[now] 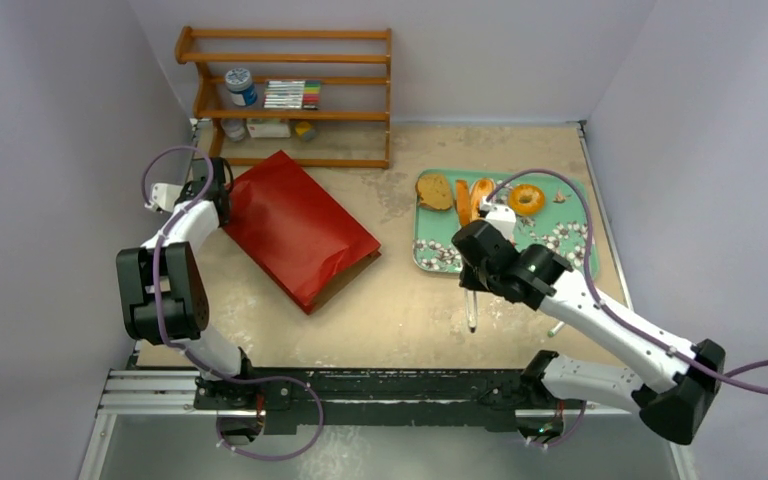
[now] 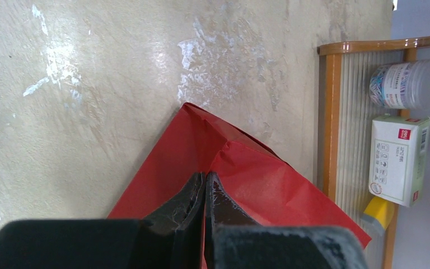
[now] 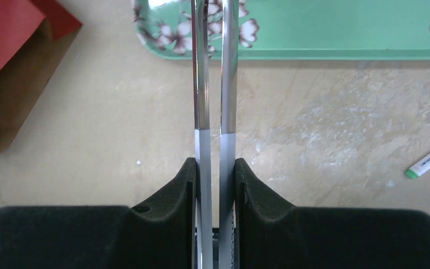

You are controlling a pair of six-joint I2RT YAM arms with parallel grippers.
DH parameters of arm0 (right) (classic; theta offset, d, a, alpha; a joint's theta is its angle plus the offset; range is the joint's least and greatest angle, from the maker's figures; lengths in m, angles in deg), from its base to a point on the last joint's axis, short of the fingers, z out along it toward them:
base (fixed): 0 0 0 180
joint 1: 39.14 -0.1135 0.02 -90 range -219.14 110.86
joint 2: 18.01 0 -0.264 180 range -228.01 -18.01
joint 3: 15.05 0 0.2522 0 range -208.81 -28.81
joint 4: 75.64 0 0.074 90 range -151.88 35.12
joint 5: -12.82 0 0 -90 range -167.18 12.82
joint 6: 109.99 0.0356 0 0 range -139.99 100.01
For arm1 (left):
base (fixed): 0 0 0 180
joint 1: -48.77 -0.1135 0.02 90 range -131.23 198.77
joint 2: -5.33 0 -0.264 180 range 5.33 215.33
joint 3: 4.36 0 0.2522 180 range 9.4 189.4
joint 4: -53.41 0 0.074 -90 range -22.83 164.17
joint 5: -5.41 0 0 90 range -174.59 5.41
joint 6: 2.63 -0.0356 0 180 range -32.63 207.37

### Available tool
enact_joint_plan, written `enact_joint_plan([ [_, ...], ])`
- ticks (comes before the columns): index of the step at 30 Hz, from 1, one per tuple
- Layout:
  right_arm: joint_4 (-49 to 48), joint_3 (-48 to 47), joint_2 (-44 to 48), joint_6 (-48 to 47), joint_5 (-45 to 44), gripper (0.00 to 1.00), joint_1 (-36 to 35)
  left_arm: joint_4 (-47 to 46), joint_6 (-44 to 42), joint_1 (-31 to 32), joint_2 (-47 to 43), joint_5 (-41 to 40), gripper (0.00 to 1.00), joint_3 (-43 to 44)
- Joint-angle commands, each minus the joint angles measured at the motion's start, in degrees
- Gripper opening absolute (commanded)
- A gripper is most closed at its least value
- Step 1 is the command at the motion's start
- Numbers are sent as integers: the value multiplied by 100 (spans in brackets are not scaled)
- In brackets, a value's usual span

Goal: Take the fake bread out of the paper bag
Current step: Place the fake bread in the container.

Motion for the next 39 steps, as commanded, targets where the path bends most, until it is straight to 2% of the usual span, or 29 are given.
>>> enact_joint_plan([
  [1, -1019, 115, -491, -827, 420, 9, 627, -116, 34, 0, -273, -67, 0, -90],
  [7, -1623, 318, -942, -994, 947, 13, 798, -126, 47, -4, -311, -47, 0, -128],
  [12, -1637, 423, -1052, -985, 1035, 29, 835, -157, -2, -5, -316, -38, 0, -119],
  [20, -1849, 694, -1184, -903, 1315, 45, 906, -222, 14, -14, -222, -6, 0, -153],
  [29, -1899, 754, -1094, -840, 1389, 45, 969, -263, 27, -18, -160, 12, 0, -116],
  [39, -1577, 897, -412, -650, 1445, 45, 963, -261, 31, -37, -55, 23, 0, -28],
])
